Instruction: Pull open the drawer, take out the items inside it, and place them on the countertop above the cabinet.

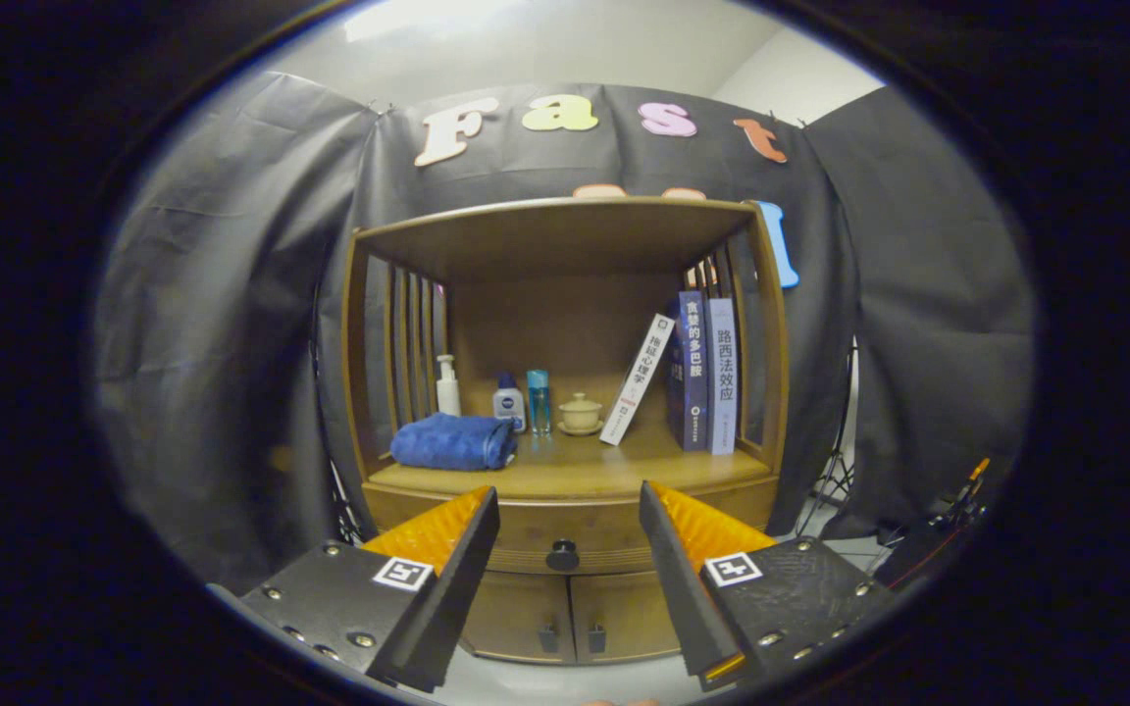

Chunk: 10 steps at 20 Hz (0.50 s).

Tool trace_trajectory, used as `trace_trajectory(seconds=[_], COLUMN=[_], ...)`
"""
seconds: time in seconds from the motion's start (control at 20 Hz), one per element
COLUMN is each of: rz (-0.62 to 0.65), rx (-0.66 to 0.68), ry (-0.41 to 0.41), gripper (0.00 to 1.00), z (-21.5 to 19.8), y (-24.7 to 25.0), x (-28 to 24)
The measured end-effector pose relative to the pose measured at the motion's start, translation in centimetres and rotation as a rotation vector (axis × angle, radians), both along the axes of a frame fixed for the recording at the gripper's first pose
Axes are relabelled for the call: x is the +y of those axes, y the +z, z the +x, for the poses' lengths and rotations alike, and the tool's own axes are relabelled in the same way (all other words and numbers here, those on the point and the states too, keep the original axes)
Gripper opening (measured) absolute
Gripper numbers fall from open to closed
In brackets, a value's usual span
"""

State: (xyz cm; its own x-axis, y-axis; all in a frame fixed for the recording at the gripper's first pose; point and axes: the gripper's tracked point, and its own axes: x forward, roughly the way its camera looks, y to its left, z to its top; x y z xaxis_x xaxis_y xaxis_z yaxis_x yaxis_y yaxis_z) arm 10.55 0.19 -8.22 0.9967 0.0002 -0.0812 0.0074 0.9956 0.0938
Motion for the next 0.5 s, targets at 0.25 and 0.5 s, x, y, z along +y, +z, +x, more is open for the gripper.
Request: trace_trajectory(seconds=[0.25,0.5], rz=[0.003,0.089], rx=[0.043,0.128], ry=[0.037,0.075], gripper=[0.86,0.86], z=[4.8,9.1], y=[-4.0,-8.9], x=[1.7,3.3])
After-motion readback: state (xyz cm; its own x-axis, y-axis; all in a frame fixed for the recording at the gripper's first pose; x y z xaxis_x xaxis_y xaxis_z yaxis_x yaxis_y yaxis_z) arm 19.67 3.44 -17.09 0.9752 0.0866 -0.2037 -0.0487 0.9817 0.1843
